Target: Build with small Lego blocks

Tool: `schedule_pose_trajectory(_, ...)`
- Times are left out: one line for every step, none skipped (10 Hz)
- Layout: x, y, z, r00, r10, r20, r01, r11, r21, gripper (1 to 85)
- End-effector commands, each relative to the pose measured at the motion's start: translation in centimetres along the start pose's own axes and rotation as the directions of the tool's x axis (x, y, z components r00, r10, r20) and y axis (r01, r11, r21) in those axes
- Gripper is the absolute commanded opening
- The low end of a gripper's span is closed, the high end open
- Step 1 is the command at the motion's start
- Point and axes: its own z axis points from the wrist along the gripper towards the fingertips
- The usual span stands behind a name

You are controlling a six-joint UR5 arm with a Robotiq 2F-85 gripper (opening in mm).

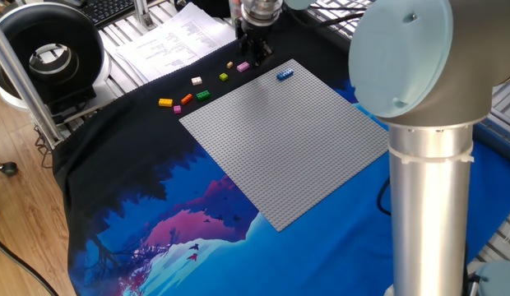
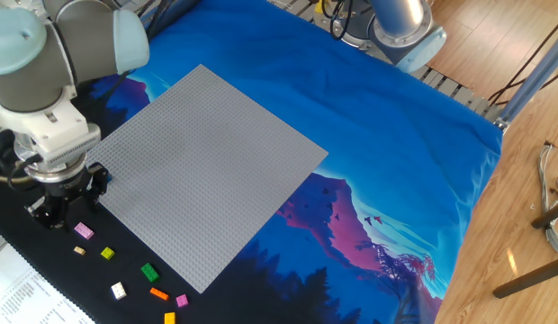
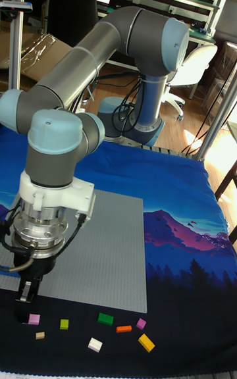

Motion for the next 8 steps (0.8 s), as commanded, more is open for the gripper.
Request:
schedule_pose_trajectory(-1.2,-1.0,0.1,0.999,-0.034,-0.018,0.034,0.999,0.005,50.3)
schedule_pose_trajectory(-1.2,-1.0,0.1,0.999,-0.04,-0.016,0.04,0.999,0.003,48.0)
schedule_pose_trajectory(-1.0,-0.9,0.3,0.999,-0.041,-0.023,0.041,0.999,-0.006,45.0)
schedule_pose_trajectory(-0.1,-0.2,0.7,0.998,-0.048,-0.049,0.046,0.998,-0.047,44.7)
schedule_pose_trajectory(0.1,-0.2,1.2,0.997,-0.059,-0.047,0.056,0.997,-0.057,45.7)
schedule_pose_trajectory(0.2,-0.3,1.6,0.997,-0.069,-0.045,0.066,0.996,-0.062,46.0)
schedule_pose_trajectory(0.0,-0.3,1.8,0.997,-0.069,-0.037,0.066,0.996,-0.068,46.3)
schedule_pose_trajectory(-0.2,-0.3,2.1,0.997,-0.077,-0.031,0.074,0.994,-0.074,46.7)
